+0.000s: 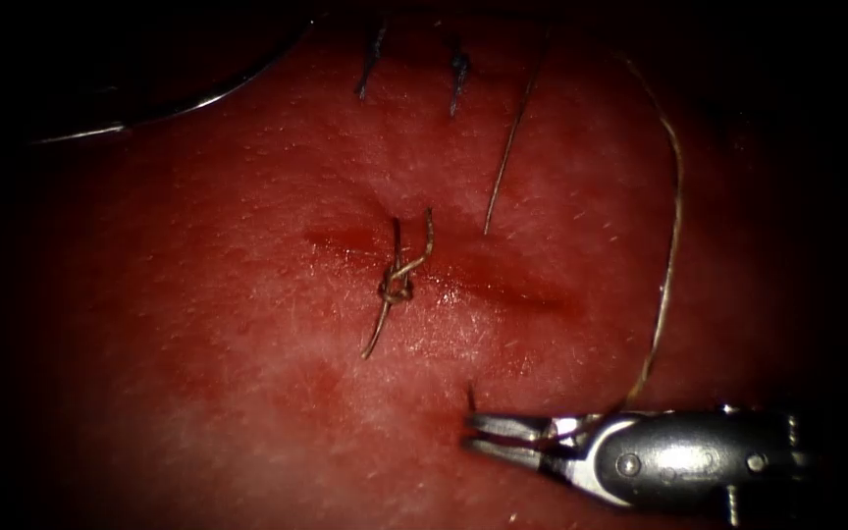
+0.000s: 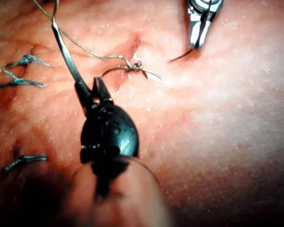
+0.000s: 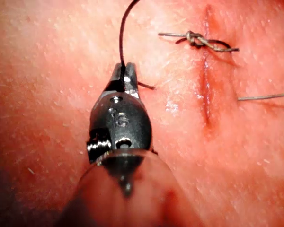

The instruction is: Wound Closure

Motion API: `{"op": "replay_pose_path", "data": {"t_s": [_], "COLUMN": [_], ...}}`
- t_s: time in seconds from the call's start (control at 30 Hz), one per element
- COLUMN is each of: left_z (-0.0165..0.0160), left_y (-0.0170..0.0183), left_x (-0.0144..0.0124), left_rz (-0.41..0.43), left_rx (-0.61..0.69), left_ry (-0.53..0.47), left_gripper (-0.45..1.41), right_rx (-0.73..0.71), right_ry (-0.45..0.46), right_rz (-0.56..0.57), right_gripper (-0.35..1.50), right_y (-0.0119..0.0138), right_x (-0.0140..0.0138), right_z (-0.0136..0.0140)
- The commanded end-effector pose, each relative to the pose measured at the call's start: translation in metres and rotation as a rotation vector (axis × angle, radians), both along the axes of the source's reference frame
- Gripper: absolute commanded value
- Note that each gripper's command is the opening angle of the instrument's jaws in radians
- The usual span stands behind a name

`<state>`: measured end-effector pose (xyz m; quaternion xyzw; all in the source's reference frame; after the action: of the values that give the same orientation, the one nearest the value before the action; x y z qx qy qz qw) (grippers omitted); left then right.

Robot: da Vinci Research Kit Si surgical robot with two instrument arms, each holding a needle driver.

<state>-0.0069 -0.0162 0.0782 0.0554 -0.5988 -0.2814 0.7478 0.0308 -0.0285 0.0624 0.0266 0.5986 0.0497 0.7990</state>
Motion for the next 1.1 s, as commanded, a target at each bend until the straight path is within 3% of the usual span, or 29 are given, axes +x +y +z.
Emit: {"op": "replay_pose_path", "data": {"t_s": [0.03, 0.3, 0.7, 0.73, 0.83, 0.93, 1.03, 1.1], "left_z": [0.0005, -0.0002, -0.0009, -0.0009, -0.0009, -0.0009, -0.0009, -0.0009], "left_y": [-0.0006, -0.0010, -0.0011, -0.0011, -0.0011, -0.0011, -0.0011, -0.0011], "left_x": [-0.0006, -0.0019, -0.0021, -0.0021, -0.0021, -0.0021, -0.0021, -0.0021], "left_rz": [0.005, 0.021, 0.025, 0.025, 0.025, 0.025, 0.026, 0.026], "left_rx": [0.001, 0.002, 0.006, 0.006, 0.006, 0.006, 0.006, 0.006], "left_ry": [-0.006, -0.028, -0.035, -0.035, -0.035, -0.035, -0.035, -0.035], "left_gripper": [-0.25, -0.25, -0.25, -0.25, -0.25, -0.23, -0.23, -0.23], "right_rx": [0.004, -0.034, -0.028, -0.032, -0.061, -0.080, -0.103, -0.111], "right_ry": [0.009, 0.043, 0.099, 0.100, 0.102, 0.062, 0.017, 0.005], "right_rz": [-0.010, -0.049, -0.109, -0.105, -0.066, -0.036, -0.008, -0.001], "right_gripper": [-0.35, -0.35, -0.35, -0.30, 0.79, 0.96, 1.00, 1.00], "right_y": [-0.0018, -0.0063, -0.0086, -0.0083, -0.0057, -0.0033, -0.0005, 0.0000], "right_x": [0.0004, 0.0009, 0.0013, 0.0014, 0.0011, 0.0007, 0.0004, 0.0004], "right_z": [-0.0008, -0.0071, -0.0108, -0.0107, -0.0091, -0.0068, -0.0027, -0.0019]}}
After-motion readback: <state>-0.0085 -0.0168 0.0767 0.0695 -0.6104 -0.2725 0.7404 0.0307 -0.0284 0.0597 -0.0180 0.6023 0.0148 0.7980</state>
